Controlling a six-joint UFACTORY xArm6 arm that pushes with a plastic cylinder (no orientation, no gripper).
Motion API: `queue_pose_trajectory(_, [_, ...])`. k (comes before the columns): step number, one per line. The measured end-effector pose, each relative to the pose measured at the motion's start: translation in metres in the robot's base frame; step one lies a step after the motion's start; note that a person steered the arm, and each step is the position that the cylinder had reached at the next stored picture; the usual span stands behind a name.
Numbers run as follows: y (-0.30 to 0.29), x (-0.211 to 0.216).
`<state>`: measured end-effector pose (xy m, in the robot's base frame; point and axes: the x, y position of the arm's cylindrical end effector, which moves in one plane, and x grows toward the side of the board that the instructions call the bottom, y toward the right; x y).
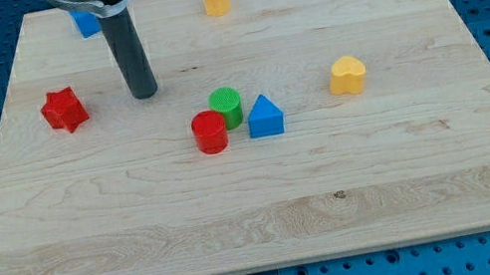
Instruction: Move your arm close to the green circle
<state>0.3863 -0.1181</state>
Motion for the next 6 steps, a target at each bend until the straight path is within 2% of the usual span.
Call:
queue_pose_trajectory(4, [0.045, 0.004])
queue_pose_trajectory(6, [0.114, 0.018])
